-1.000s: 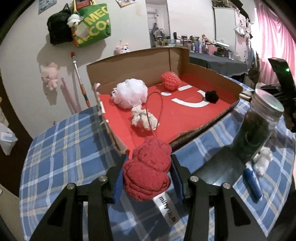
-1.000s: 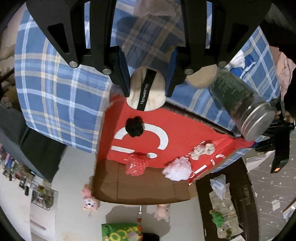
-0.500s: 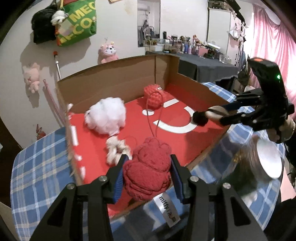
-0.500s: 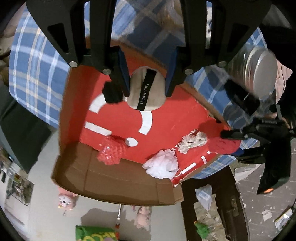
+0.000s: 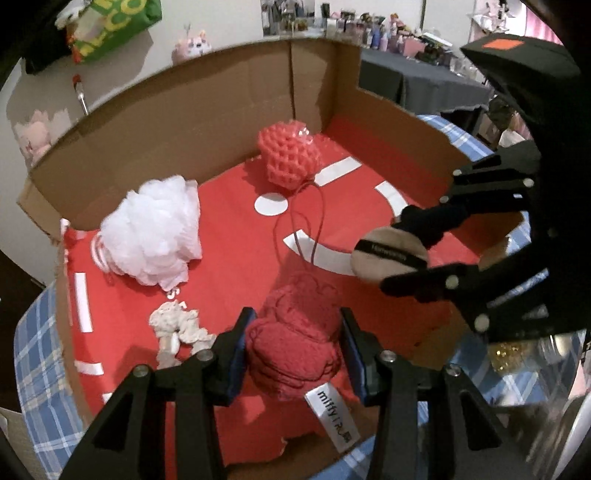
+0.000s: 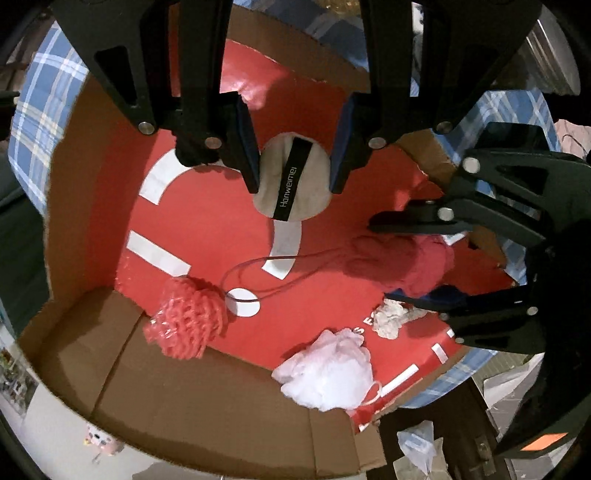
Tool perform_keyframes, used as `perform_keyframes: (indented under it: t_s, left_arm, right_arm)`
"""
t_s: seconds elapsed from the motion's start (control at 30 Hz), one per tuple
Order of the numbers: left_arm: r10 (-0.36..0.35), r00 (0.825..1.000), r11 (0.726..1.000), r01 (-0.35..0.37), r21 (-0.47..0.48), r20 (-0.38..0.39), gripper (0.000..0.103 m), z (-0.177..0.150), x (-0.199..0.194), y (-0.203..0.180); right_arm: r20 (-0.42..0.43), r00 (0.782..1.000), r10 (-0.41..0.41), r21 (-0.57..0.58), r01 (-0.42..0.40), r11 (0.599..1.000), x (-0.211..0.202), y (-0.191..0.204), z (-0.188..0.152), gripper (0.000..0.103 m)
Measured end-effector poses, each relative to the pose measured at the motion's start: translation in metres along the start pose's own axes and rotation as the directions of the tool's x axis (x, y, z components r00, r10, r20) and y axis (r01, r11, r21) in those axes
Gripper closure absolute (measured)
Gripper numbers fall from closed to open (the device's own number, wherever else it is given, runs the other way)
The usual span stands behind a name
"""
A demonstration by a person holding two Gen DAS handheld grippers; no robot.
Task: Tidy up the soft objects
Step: 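Carry the puff and plush into the box and open both tools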
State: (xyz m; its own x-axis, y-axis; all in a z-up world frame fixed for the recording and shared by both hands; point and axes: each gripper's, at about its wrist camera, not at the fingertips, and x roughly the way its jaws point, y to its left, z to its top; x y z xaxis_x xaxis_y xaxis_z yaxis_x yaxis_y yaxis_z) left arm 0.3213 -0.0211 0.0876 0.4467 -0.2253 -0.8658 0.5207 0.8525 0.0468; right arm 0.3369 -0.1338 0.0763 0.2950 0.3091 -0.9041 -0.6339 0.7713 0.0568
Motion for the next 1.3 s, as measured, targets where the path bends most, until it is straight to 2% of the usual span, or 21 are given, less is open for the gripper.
perform_keyframes:
  t_s: [0.5,0.67,0.73,1.0,1.17,1.23,1.3]
  left_arm:
    - [-0.010,0.994,1.000,0.007,-0.028,-0.110,0.055,0.020,0.032,0.015]
    - [-0.008,0.992,1.000,0.005,-0.028,-0.123,0.050,0.021,0.037,0.014]
    - [-0.010,0.992,0.999,0.007,-0.032,-0.124,0.043,0.021,0.037,0.015]
    - [0.008,0.996,0.998,-0.013,-0.059,-0.090,0.030,0.019,0.025,0.018]
    - [0.010,0.999,0.995,-0.013,-0.094,-0.036,0.024,0.012,-0.002,0.021]
    - [0.006,1.000,0.993,-0.006,-0.121,-0.001,0.016,0.006,-0.021,0.021]
    - [0.007,0.999,0.989,0.000,-0.149,0.045,0.011,-0.002,-0.042,0.020]
  right_arm:
    - [-0.062,0.998,-0.019,0.032,0.021,0.999,0.020,-0.012,0.016,0.064]
    - [-0.064,0.998,-0.019,0.047,0.022,0.999,0.022,-0.018,0.016,0.056]
    - [-0.061,0.998,-0.014,0.051,0.017,0.999,0.022,-0.019,0.016,0.054]
    - [-0.032,0.999,-0.036,0.062,0.038,0.997,0.005,-0.021,0.012,0.041]
    - [0.010,0.998,-0.057,0.091,0.055,0.994,-0.025,-0.015,0.002,0.041]
    - [0.043,0.997,-0.068,0.106,0.063,0.992,-0.044,-0.009,-0.005,0.041]
    - [0.080,0.994,-0.075,0.124,0.065,0.990,-0.065,-0.002,-0.012,0.034]
